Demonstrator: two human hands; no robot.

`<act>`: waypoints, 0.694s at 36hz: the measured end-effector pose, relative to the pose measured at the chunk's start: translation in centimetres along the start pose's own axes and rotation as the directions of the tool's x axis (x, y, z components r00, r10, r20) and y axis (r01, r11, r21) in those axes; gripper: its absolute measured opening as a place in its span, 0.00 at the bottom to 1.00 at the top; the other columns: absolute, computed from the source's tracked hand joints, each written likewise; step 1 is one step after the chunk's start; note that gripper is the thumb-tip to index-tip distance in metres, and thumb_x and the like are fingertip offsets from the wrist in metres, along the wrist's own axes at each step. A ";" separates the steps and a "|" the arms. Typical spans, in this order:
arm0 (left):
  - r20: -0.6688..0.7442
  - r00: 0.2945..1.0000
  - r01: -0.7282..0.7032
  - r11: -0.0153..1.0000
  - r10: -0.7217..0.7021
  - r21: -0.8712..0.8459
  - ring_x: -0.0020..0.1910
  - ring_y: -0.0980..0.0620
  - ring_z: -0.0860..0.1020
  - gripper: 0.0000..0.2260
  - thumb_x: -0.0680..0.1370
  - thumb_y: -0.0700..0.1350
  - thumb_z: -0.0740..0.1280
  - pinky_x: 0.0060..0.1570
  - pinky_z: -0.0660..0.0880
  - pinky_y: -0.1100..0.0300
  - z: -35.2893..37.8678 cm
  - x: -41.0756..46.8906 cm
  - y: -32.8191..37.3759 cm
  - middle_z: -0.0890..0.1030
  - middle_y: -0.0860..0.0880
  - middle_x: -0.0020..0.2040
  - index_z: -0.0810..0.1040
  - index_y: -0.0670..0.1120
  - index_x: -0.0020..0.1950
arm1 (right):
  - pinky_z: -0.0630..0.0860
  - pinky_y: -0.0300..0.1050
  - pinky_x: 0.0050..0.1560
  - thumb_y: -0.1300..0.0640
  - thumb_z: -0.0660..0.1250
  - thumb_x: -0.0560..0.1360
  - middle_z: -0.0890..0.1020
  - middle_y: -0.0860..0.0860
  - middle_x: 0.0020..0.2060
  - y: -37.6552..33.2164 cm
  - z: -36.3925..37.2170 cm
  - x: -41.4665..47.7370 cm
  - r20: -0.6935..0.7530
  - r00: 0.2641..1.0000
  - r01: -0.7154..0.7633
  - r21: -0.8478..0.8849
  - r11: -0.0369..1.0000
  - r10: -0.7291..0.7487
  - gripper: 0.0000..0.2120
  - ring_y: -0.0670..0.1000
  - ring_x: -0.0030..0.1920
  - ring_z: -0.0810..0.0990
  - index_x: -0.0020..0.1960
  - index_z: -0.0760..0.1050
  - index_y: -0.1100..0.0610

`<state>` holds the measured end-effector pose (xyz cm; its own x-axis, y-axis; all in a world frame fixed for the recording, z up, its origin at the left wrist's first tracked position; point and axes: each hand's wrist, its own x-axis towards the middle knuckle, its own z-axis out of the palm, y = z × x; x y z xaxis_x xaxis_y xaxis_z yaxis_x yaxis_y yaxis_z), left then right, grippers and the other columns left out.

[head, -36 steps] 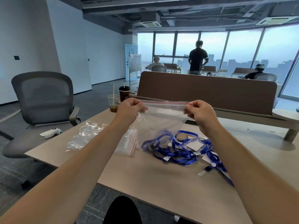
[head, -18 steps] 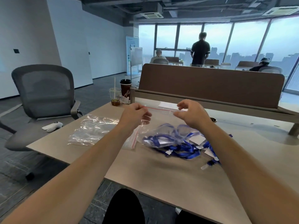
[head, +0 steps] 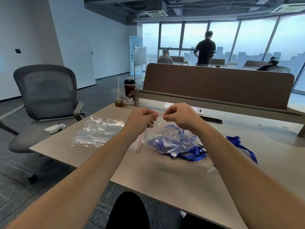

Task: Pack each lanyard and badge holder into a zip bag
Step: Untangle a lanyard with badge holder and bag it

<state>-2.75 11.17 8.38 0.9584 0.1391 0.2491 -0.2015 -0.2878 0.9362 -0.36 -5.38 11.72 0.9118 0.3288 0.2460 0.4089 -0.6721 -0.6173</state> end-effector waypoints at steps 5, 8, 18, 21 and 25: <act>-0.046 0.997 -0.060 0.992 0.066 0.114 0.35 0.52 0.77 0.05 0.79 0.41 0.68 0.40 0.76 0.59 0.4 -0.2 -0.1 0.83 0.44 0.39 0.83 0.44 0.44 | 0.72 0.35 0.39 0.58 0.70 0.77 0.82 0.49 0.41 -0.1 0.3 -0.2 0.002 1.000 0.008 0.017 1.000 -0.008 0.04 0.46 0.42 0.79 0.50 0.82 0.58; -0.054 0.992 -0.105 0.978 0.117 0.182 0.34 0.52 0.77 0.06 0.78 0.42 0.69 0.40 0.76 0.56 0.8 -0.4 -0.1 0.83 0.43 0.39 0.84 0.42 0.45 | 0.72 0.36 0.37 0.58 0.71 0.77 0.82 0.48 0.40 -0.3 0.4 -0.2 -0.005 1.000 0.010 0.024 1.000 -0.010 0.04 0.46 0.41 0.79 0.50 0.82 0.58; -0.068 0.980 -0.157 0.929 0.190 0.334 0.35 0.56 0.76 0.07 0.79 0.43 0.68 0.37 0.72 0.62 1.0 -0.8 0.1 0.81 0.50 0.36 0.84 0.44 0.46 | 0.72 0.37 0.38 0.57 0.69 0.78 0.81 0.47 0.37 -0.7 0.6 -0.2 0.052 0.999 0.012 -0.007 1.000 -0.011 0.05 0.45 0.38 0.79 0.47 0.82 0.58; -0.108 0.977 -0.143 0.940 0.185 0.310 0.38 0.54 0.76 0.07 0.80 0.41 0.66 0.37 0.71 0.61 1.2 -0.9 0.1 0.80 0.49 0.38 0.83 0.43 0.47 | 0.69 0.35 0.35 0.57 0.68 0.78 0.80 0.47 0.37 -0.9 0.4 -0.3 0.060 0.998 0.016 -0.026 1.000 -0.014 0.06 0.44 0.37 0.77 0.49 0.82 0.59; -0.169 0.979 -0.077 0.977 0.111 0.197 0.38 0.53 0.75 0.06 0.80 0.41 0.65 0.39 0.72 0.60 0.8 -0.8 0.0 0.79 0.49 0.38 0.80 0.44 0.45 | 0.72 0.36 0.39 0.57 0.69 0.78 0.81 0.47 0.38 -0.2 -0.5 -0.6 0.069 0.998 0.000 -0.075 0.997 0.005 0.06 0.44 0.39 0.79 0.49 0.82 0.58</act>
<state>-3.37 10.32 8.00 0.8822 0.2641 0.3898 -0.2311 -0.4785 0.8471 -0.98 -5.78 12.01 0.9090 0.3704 0.1910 0.4109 -0.7198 -0.5595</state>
